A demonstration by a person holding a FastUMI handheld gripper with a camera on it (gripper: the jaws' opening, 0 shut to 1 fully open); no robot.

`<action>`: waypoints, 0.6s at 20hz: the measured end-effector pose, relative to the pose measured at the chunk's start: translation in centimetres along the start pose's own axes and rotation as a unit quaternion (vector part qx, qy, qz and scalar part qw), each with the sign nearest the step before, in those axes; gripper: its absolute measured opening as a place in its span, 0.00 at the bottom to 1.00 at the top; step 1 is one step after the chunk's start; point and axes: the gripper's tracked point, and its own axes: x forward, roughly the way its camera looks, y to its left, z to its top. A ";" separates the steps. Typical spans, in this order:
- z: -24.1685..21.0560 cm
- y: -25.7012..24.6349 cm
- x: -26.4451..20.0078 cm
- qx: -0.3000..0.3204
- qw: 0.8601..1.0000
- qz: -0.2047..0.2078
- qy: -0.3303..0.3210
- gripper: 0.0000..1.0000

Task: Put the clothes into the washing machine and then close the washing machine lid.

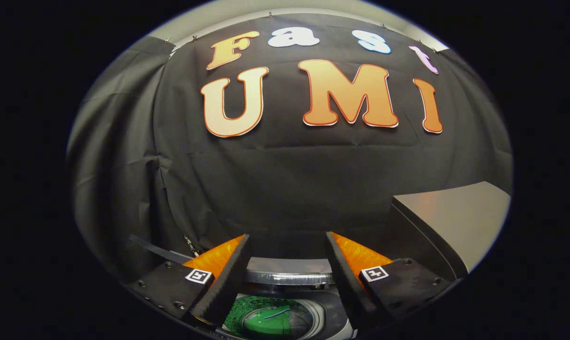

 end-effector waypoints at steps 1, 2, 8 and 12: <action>-0.4 0.1 -0.3 0.000 1.000 0.003 -0.001 0.99; -0.7 0.1 -0.6 -0.002 1.000 0.005 -0.004 0.99; -3.4 -0.7 -1.1 -0.021 1.000 -0.005 0.016 0.98; -10.4 -1.7 -1.0 -0.001 0.995 -0.009 0.095 0.99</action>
